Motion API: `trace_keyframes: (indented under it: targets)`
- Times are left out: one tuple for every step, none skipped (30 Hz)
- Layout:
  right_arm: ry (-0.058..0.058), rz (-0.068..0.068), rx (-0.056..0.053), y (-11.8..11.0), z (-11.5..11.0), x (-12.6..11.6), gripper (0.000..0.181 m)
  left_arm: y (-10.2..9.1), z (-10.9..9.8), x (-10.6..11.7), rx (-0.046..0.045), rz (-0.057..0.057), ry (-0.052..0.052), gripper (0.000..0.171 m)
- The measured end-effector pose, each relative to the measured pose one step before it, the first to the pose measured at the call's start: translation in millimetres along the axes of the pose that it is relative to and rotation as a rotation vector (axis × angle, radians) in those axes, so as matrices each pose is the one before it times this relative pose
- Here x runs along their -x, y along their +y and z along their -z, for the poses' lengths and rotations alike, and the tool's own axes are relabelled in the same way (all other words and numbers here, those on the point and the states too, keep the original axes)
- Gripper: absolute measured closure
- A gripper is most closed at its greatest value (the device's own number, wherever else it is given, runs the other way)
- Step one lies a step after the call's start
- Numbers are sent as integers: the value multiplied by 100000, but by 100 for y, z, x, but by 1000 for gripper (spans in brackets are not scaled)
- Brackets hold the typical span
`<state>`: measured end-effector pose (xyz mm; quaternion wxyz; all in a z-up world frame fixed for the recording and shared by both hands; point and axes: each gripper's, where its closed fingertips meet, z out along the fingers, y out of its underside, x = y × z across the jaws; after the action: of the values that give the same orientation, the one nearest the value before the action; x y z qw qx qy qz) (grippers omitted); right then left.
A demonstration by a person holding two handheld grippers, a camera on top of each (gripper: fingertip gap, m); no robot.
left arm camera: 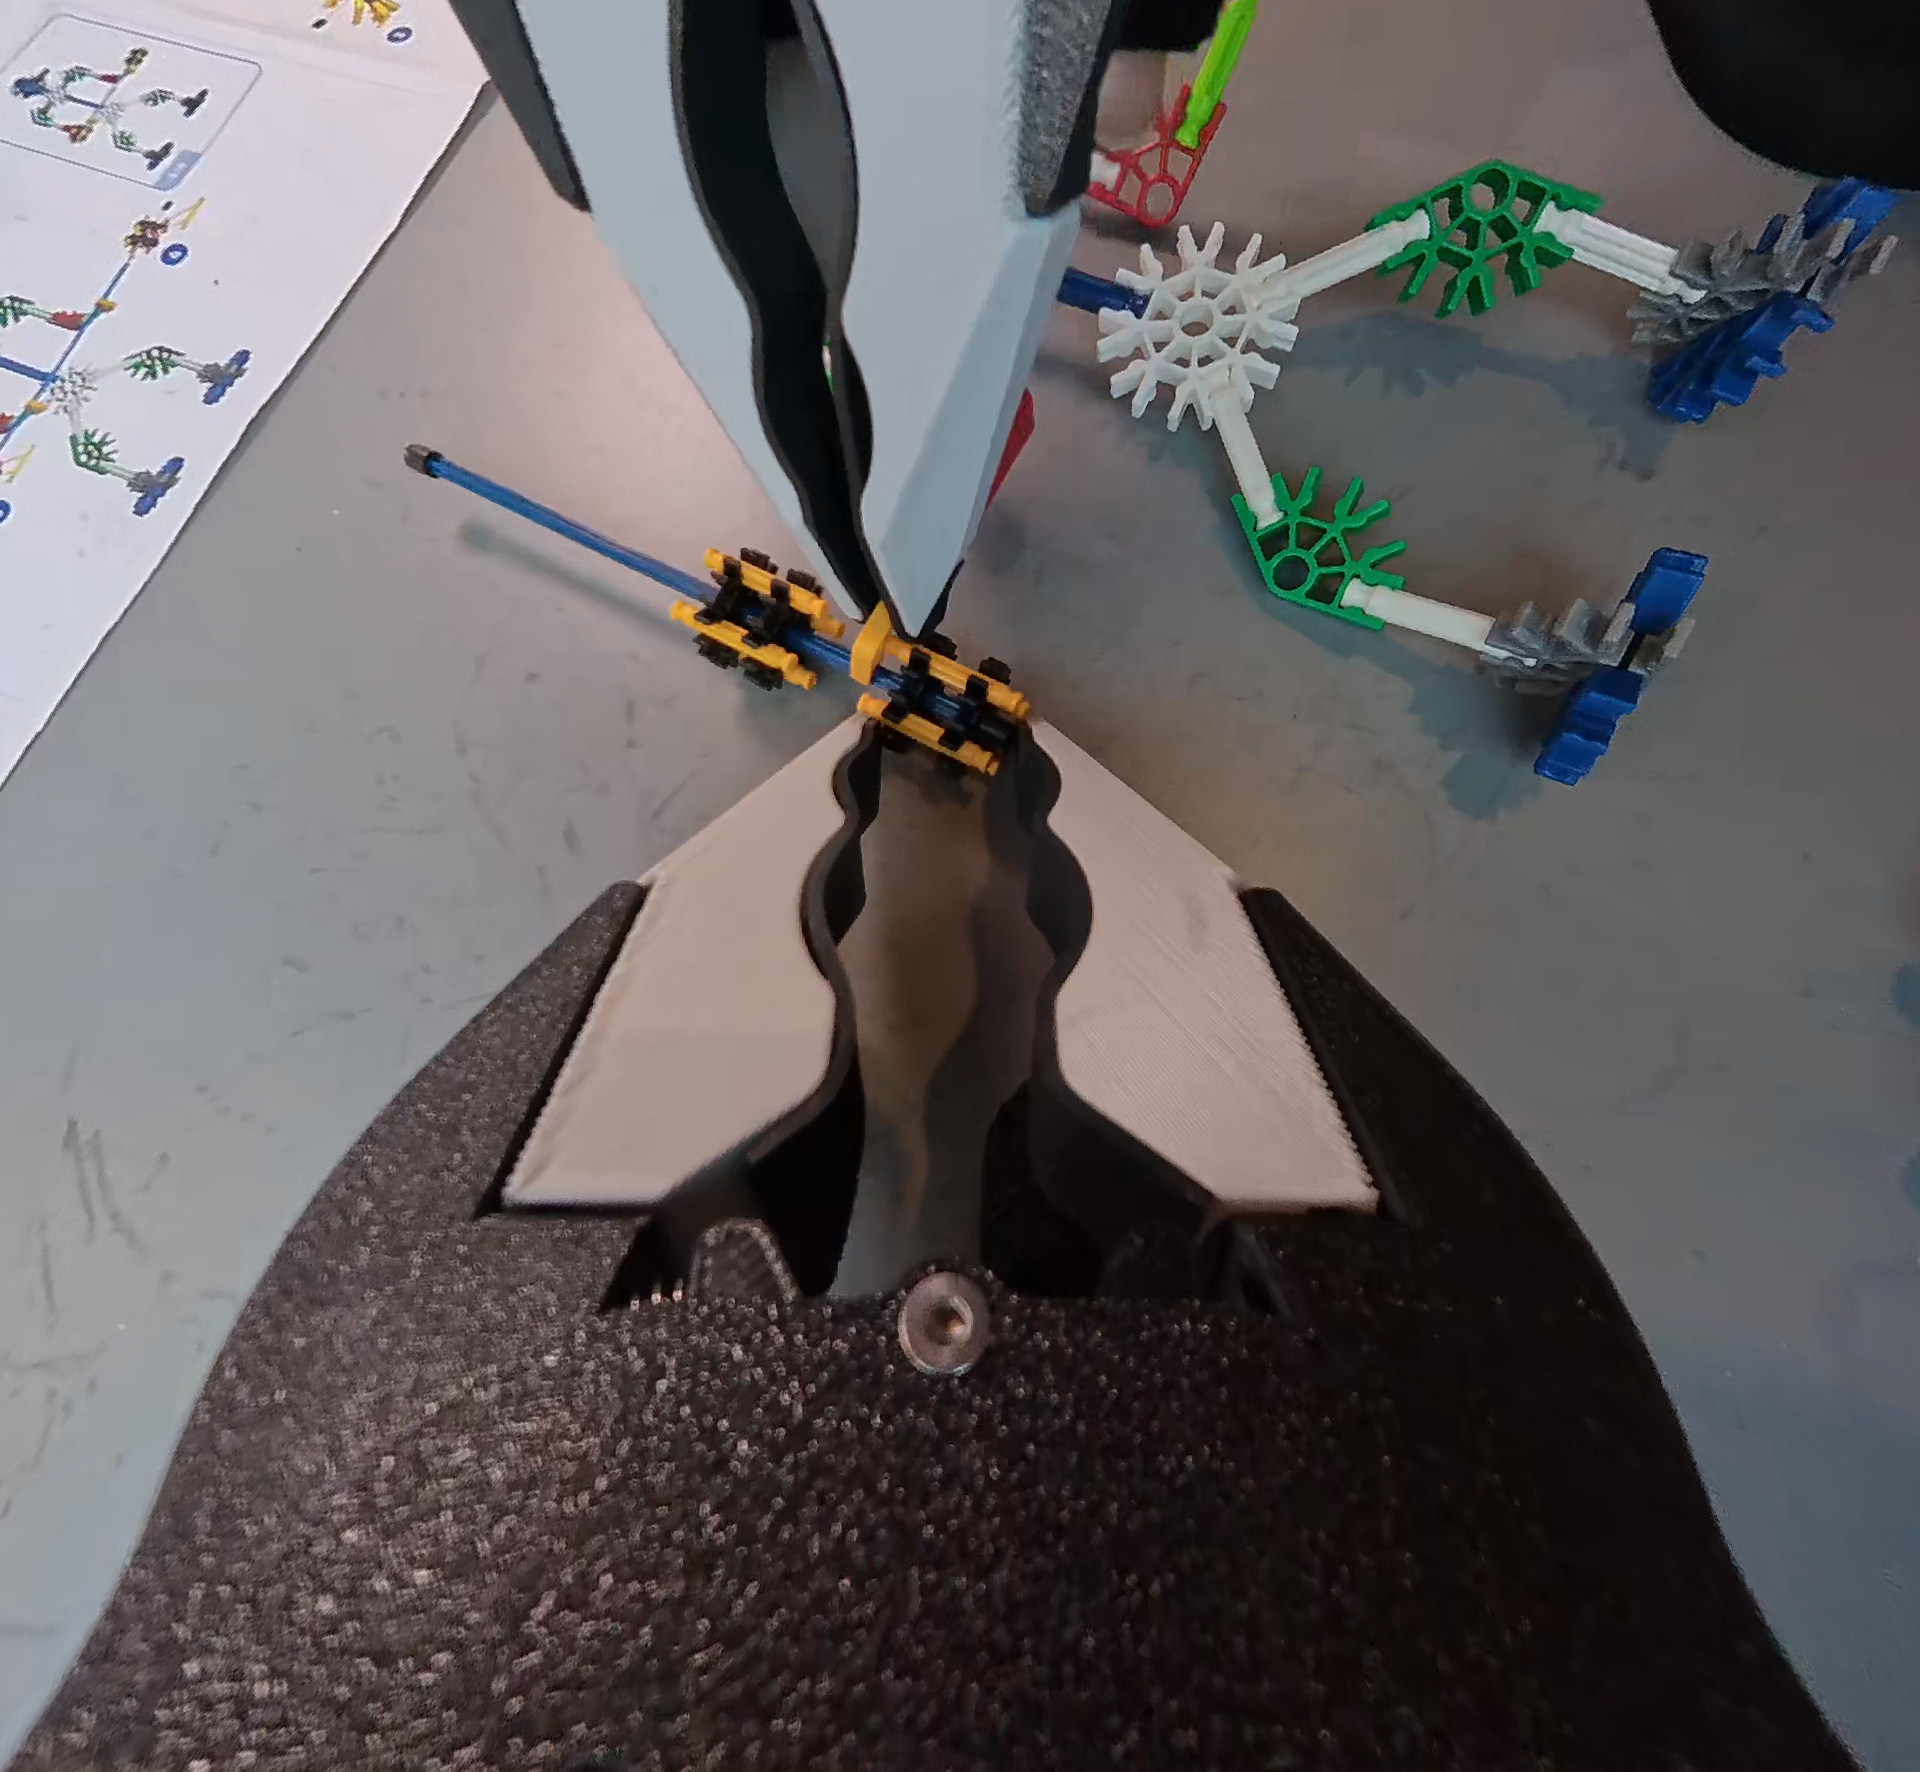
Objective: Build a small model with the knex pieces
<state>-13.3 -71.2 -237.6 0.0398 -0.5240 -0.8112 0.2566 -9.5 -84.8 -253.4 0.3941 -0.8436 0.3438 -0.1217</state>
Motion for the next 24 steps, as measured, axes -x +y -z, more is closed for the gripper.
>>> trace_keyframes:
  targets:
    - [-2370, -2129, 1895, 60, -64, -24, 178, -30, -8, -4, -276, -325, 96, 146]
    - [-2828, -2392, 1630, 7, -15, 0, 177, -7, -21, -3, -149, -600, 9, 146]
    - [-2990, -2145, 1687, 17, 24, -15, 178, -20, 0, 4, -202, -727, 36, 146]
    - [-3008, -1950, 1412, -20, 6, -18, 178, -5, -5, 8, -149, -397, 37, 146]
    - [-2971, -1654, 1298, -4, -1, -4, 178, 15, 6, -4, -48, -205, 180, 146]
    - [-2769, -1501, 1139, -10, -7, -18, 178, 0, 4, 1, -73, -88, 238, 146]
    - [-2752, -1627, 1056, 0, -14, 1, 178, 15, 9, 8, -127, -128, 261, 146]
    - [-2664, -1580, 879, 13, -17, 8, 178, 17, 4, 5, -193, -242, 279, 146]
    - [-2591, -1652, 799, 21, -5, 14, 178, 6, 4, 1, -192, 18, 337, 147]
    - [-2372, -1505, 878, 42, -18, -5, 178, 0, 3, -6, -78, 26, 337, 147]
    - [-1942, -1298, 1057, 73, -32, -15, 178, -6, -6, 3, -57, -54, 306, 147]
    - [-1348, -700, 1260, 111, -32, -25, 177, 4, -10, 7, -84, 15, 388, 147]
    - [-1068, -277, 1050, 24, -31, 27, 177, -1, -5, 3, -77, 420, 525, 147]
    - [-375, 143, 1225, 17, -33, 21, 177, 6, 0, -8, -17, 487, 469, 147]
    - [270, 812, 1825, 58, -70, 40, 177, 7, 6, -1, -36, 294, 365, 147]
    - [818, 1264, 1678, 12, -4, -20, 178, 18, 2, -2, -5, 28, 302, 147]
    - [546, 906, 1746, 4, -2, -8, 178, -4, -7, -1, -4, 25, 250, 147]
    - [192, 579, 1619, 9, -5, -4, 178, -2, -5, -8, 14, -16, 214, 147]
    - [-13, 362, 1407, -3, -5, -10, 178, -3, -5, -2, 11, -203, 165, 147]
    - [1, 234, 1281, 1, 7, -7, 178, 6, 6, 6, 6, -221, 121, 147]
    - [313, 395, 1081, 3, 2, -5, 178, -2, 1, -8, -4, -414, -40, 147]
    - [791, 747, 851, -6, 6, -21, 178, 11, 2, 9, 18, -722, -258, 147]
    - [1267, 1008, 342, -20, 23, -33, 178, 3, 7, 18, 57, -585, -440, 147]
    - [1597, 1489, -104, -37, 22, -21, 177, 11, 13, 24, 77, -541, -356, 147]
